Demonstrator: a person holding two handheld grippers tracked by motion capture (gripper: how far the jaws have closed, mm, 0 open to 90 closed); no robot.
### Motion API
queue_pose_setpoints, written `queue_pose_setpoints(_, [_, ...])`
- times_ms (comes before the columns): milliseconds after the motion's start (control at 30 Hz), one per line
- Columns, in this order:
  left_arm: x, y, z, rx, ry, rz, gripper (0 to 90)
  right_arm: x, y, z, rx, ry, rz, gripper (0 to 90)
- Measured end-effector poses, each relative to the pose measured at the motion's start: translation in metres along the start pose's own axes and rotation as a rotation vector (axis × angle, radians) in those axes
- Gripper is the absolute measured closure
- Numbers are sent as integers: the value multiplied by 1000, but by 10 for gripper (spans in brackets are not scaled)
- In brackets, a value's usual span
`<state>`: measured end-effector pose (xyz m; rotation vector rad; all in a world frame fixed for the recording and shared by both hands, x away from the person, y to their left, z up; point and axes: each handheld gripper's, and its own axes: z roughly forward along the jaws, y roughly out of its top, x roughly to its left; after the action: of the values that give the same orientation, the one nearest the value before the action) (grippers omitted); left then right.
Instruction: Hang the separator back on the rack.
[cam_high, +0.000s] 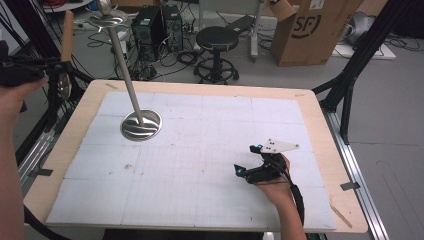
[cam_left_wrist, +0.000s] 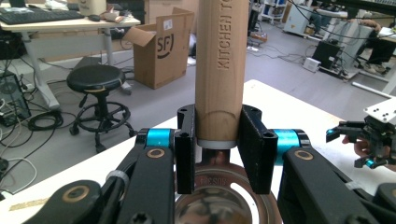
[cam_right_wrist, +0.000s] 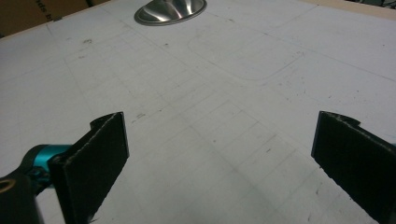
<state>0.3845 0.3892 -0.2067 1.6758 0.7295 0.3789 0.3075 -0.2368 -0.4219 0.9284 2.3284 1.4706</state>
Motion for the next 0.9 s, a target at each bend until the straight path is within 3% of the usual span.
queue_pose_setpoints(400, [-7,0,11,20,-15,10,691,-1,0,-1,-4,0,-3,26])
queue_pose_setpoints(700, [-16,-1,29,65,-31,26,692,-1,0,-1,-4,1,-3,26])
queue_pose_setpoints(900, [-19,-2,40,102,-18,32,691,-1,0,-1,-4,-1,-4,26])
